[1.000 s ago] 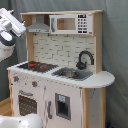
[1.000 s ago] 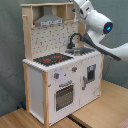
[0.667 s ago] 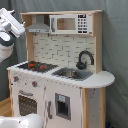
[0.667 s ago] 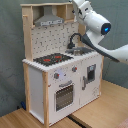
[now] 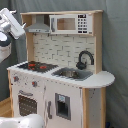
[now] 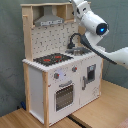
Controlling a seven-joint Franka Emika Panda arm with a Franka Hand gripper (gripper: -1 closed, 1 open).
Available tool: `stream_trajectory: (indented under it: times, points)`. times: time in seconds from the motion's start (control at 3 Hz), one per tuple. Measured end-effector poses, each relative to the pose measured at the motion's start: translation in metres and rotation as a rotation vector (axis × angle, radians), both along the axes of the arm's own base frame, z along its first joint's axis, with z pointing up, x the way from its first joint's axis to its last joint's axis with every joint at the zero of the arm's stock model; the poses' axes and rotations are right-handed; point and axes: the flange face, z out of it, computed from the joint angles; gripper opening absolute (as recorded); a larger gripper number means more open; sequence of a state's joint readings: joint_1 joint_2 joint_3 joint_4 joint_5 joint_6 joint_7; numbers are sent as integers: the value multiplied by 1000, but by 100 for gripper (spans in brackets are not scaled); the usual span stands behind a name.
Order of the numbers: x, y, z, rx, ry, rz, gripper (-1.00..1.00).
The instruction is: Play with the kitchen
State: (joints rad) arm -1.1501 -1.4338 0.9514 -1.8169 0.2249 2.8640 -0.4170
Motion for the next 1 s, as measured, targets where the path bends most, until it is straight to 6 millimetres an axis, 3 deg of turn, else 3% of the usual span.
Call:
stream_trajectory:
  times: [1.0]
  points:
    - [26,-7,2,211,44,-125,100]
